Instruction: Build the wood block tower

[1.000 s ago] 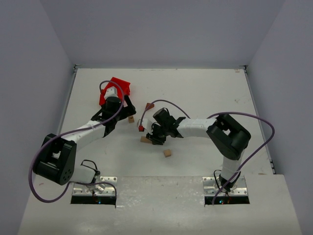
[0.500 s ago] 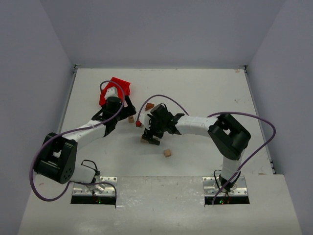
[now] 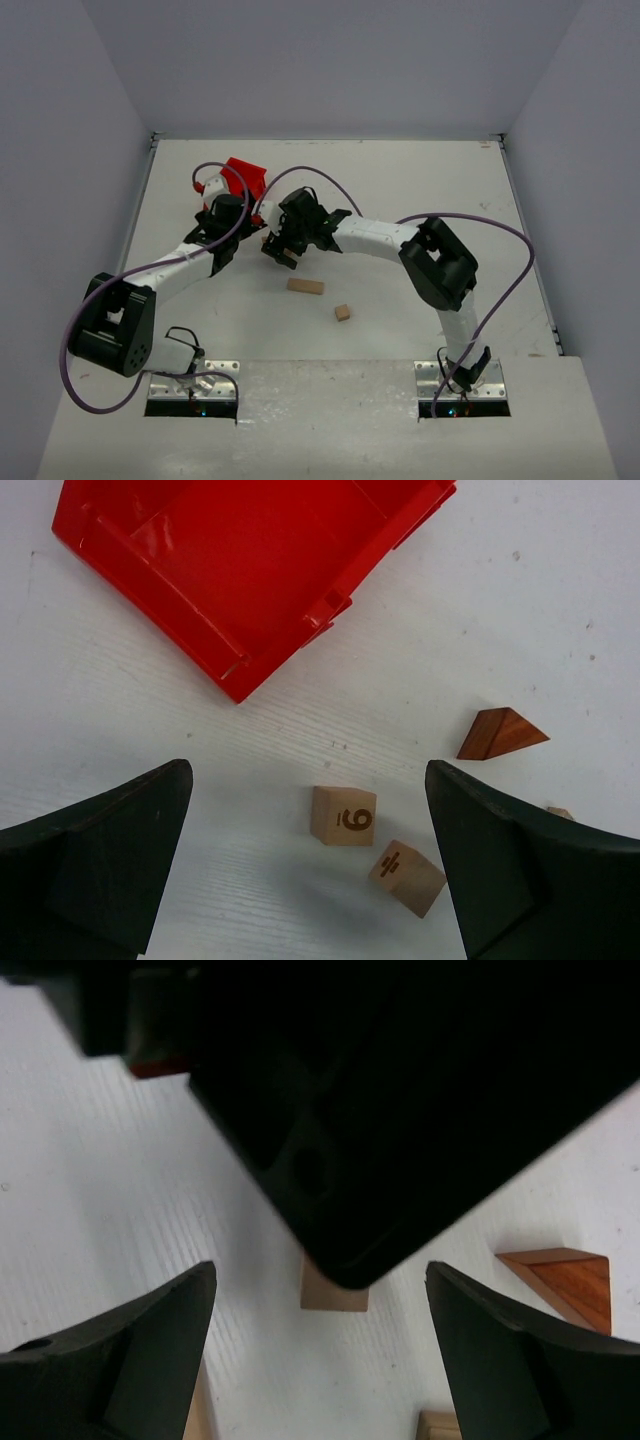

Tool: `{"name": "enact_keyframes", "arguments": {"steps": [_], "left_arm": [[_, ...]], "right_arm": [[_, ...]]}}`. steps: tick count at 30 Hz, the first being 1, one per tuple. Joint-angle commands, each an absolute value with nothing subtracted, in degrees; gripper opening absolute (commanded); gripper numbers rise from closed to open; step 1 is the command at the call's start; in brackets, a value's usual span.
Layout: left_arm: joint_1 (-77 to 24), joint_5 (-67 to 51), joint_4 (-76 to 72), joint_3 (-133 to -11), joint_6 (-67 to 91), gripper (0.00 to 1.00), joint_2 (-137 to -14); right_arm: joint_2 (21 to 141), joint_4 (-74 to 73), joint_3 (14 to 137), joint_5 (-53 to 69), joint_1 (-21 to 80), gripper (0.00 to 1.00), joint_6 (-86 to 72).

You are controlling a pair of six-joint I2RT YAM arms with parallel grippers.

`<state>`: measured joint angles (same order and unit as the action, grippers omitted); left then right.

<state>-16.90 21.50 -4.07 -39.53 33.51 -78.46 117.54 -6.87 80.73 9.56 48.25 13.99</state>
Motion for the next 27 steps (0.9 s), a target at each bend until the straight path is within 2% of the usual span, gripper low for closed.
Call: {"name": "enact_keyframes", "arguments": {"steps": [1,3,6,7,15,27], "left_arm": [[-16.52,22.58,-6.89,-39.55,34.34,1.0,-76.64],[-16.52,22.41,-7.03,-39.55,34.45,1.0,-76.64],[-16.52,22.2,-7.29,-39.46,34.45,1.0,-76.73],[-16.52,22.18,-7.28,-39.46,34.47,1.0,-76.73],[-16.52,23.97,-6.74,-39.5,35.35,1.0,-77.23],[-16.09,24.34,-5.05,-42.23,36.3,1.0,-81.36]], "right_arm": [[120.47,-8.71,85.32,8.63,48.22,0.84,13.24],[121.38,-9.05,86.39,8.7,47.99,0.8,13.09],[122.17,-9.32,86.63,8.2,47.73,0.68,12.83],[122.22,-9.33,86.49,7.89,47.72,0.67,12.86],[121.14,-7.64,83.39,6.12,47.41,0.67,12.31],[113.62,-1.92,74.55,9.89,45.97,0.67,10.5]]}}
